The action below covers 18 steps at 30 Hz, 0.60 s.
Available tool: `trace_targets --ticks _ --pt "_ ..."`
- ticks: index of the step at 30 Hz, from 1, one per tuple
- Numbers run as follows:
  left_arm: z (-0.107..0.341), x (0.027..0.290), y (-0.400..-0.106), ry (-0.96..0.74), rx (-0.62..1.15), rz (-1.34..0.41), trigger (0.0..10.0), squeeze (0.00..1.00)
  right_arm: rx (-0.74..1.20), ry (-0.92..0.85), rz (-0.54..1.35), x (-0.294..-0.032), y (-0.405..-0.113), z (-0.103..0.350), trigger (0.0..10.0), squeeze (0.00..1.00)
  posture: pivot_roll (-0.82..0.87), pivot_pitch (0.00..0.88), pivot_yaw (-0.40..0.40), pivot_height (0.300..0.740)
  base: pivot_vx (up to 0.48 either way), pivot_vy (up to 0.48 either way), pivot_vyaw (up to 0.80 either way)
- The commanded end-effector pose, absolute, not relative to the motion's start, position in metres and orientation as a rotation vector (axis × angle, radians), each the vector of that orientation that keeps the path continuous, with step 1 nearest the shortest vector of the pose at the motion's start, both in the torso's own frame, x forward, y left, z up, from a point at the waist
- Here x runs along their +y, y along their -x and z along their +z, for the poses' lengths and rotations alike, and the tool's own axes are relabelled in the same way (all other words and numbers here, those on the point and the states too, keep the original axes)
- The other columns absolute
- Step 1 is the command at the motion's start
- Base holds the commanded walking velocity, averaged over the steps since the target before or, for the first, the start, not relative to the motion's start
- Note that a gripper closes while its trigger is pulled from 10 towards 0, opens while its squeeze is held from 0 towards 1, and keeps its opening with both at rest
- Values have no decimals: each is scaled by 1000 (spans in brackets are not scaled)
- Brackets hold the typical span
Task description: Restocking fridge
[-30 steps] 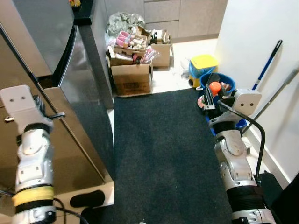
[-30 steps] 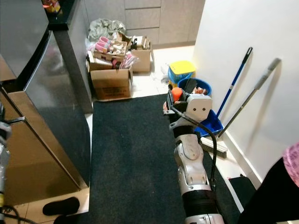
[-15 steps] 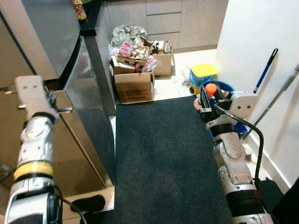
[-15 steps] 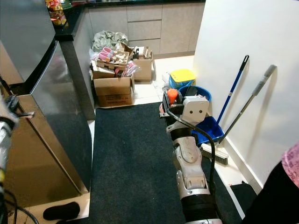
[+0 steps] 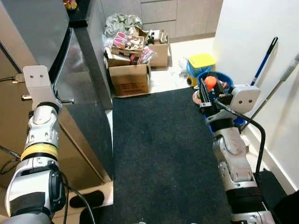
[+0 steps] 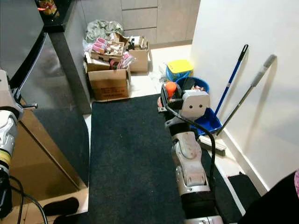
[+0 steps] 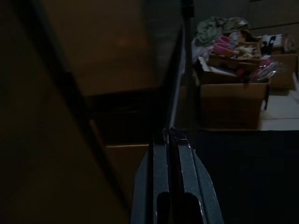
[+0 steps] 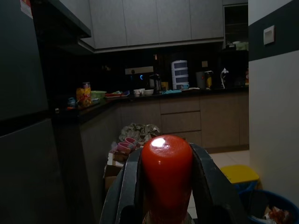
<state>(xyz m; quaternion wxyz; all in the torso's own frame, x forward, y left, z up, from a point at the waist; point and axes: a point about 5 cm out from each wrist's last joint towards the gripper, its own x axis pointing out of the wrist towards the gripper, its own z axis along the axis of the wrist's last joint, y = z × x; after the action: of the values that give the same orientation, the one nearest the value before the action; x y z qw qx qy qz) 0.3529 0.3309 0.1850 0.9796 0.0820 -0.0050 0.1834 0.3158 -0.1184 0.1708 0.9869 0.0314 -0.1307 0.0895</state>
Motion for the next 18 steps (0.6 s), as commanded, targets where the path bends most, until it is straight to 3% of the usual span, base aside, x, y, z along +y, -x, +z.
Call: trace_targets --ticks 1,9,18 --pt "201 347 -349 -206 -38 413 10000 0 -269 -52 181 -118 -314 174 10000 0 59 42 49 740 0 0 0" --pt "198 372 -334 -228 -11 528 10000 0 -259 -51 182 -118 -314 172 10000 0 67 44 48 740 0 0 0" --pt "182 359 -336 -155 -24 461 10000 0 -256 -47 186 -119 -315 173 10000 0 60 37 34 740 0 0 0"
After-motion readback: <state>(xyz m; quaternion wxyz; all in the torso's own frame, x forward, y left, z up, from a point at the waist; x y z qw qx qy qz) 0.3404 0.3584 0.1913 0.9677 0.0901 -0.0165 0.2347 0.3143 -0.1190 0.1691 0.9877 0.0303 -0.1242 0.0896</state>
